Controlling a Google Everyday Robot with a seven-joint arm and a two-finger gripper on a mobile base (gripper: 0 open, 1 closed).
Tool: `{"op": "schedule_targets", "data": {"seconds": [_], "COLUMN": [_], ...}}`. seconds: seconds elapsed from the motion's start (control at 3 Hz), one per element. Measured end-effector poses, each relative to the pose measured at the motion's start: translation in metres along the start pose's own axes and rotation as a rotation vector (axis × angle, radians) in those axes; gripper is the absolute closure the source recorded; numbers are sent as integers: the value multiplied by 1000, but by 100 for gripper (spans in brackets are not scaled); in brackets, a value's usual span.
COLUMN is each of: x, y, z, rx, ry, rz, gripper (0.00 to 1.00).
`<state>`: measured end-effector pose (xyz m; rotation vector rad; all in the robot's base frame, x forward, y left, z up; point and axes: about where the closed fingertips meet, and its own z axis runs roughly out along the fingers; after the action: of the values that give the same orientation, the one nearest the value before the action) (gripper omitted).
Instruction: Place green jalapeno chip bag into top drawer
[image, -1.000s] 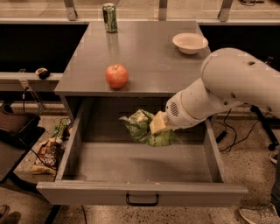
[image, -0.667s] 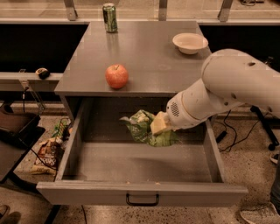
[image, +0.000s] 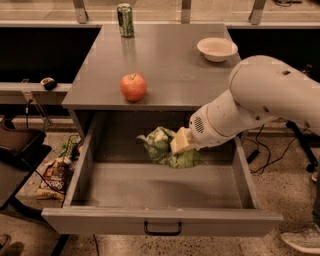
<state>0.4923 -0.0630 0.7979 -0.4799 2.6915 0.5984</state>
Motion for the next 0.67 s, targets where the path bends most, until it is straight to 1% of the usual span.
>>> {"op": "schedule_targets", "data": {"seconds": [0.33, 0.67], "x": [0, 0], "y": [0, 0], "z": [0, 0], "rx": [0, 0], "ry": [0, 0], "rz": [0, 0], "gripper": [5, 0]}}
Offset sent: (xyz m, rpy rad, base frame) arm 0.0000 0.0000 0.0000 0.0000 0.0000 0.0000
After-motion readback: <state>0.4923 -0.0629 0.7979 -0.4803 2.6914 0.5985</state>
